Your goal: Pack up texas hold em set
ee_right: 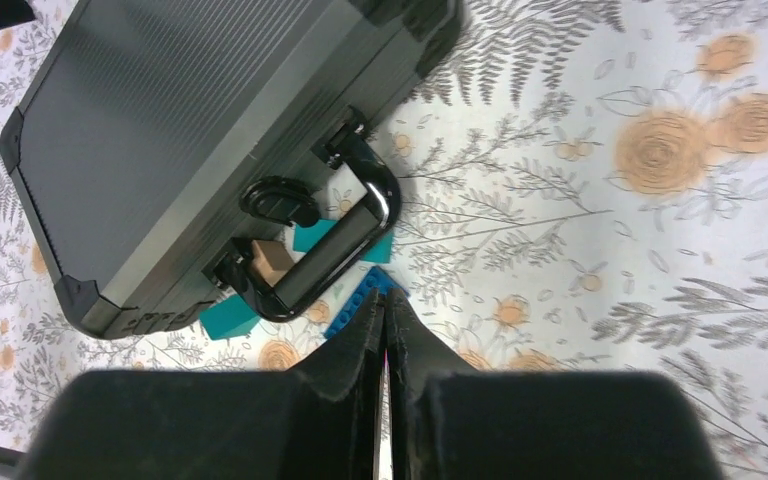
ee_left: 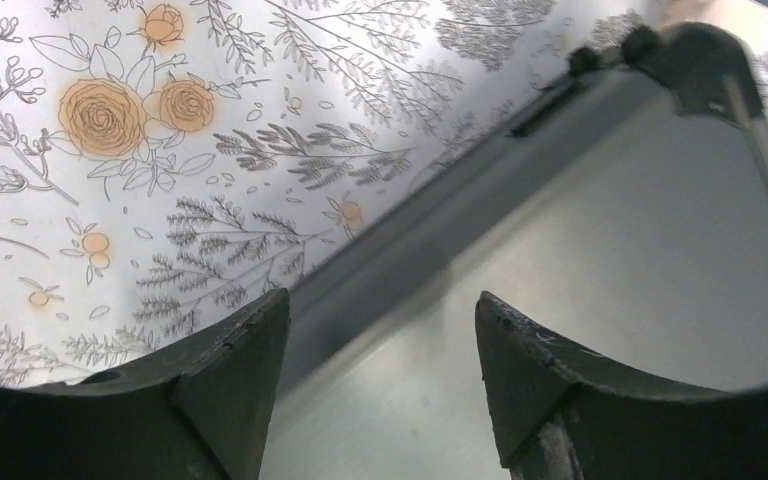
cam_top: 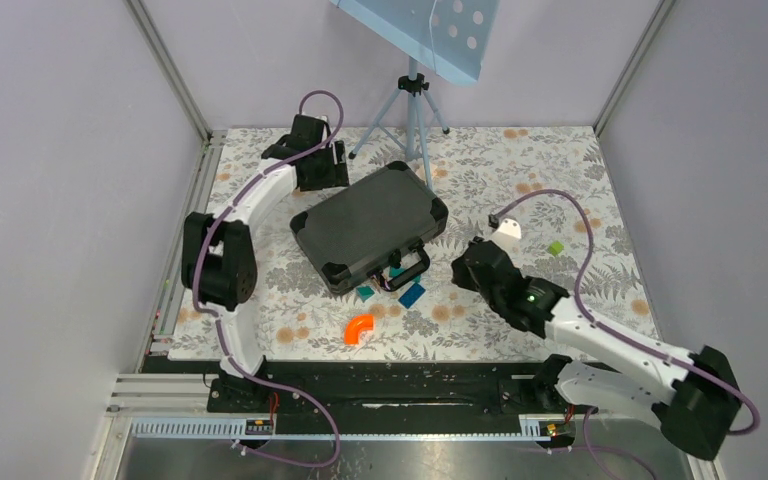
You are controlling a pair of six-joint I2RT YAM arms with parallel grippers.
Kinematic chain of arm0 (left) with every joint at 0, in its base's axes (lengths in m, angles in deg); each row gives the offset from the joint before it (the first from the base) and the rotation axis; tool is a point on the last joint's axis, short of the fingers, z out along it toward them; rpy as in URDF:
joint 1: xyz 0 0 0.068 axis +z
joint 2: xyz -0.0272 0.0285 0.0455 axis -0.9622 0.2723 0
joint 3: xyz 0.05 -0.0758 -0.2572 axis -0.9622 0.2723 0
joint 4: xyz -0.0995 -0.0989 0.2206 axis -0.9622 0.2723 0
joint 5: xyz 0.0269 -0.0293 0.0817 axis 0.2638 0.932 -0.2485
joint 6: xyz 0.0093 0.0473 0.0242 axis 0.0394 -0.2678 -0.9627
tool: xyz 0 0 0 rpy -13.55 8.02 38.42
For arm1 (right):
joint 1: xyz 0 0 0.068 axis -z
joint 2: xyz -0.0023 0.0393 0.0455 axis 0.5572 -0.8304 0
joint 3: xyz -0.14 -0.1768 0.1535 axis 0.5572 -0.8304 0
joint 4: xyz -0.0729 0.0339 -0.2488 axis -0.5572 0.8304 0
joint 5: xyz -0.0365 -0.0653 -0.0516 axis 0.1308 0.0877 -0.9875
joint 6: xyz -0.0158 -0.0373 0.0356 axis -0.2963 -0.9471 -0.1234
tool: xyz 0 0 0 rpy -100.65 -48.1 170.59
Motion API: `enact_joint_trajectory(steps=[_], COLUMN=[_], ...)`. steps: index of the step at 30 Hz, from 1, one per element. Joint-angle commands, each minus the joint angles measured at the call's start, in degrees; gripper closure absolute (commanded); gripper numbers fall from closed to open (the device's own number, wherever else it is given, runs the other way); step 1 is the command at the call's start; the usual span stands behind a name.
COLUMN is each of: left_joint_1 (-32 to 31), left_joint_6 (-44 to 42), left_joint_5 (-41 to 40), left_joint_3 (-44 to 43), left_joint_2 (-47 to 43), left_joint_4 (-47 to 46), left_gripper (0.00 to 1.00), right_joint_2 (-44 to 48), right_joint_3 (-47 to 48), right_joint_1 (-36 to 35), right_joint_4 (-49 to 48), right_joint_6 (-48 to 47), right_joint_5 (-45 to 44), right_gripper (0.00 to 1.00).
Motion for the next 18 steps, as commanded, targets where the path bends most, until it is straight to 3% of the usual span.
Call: enact_joint_trajectory(steps=[1, 4, 9, 13, 18], left_joint_1=[0.19, 2.53, 4.13, 4.13, 3.91], left_joint_6=[0.35, 2.70, 3.95, 2.45, 2.63], left_joint_5=[0.87, 3.99, 5.09, 3.97, 4.01], left_joint_3=[0.30, 3.77, 13.33, 22.67, 32.36], left_joint_2=[-11.44, -19.47, -34.02, -43.42, -53.02], left_joint_4=[3.35, 3.31, 2.50, 2.41, -0.13], left_gripper=[0.32, 0.31, 0.29, 0.26, 0.25], right_joint_2=[7.56, 12.49, 16.90, 17.73, 16.47], right_joint_3=[-3.24, -6.42, -11.24, -12.89, -13.57], right_joint_1=[1.15, 1.27, 1.44, 1.45, 1.45], right_joint_4=[6.63, 6.52, 4.56, 4.24, 3.20], right_joint_6=[-2.61, -2.53, -0.64, 2.26, 4.55], right_joint_5=[-3.37, -4.24, -7.40, -8.58, -9.10], right_gripper=[0.92, 0.85, 0.53, 0.34, 0.24])
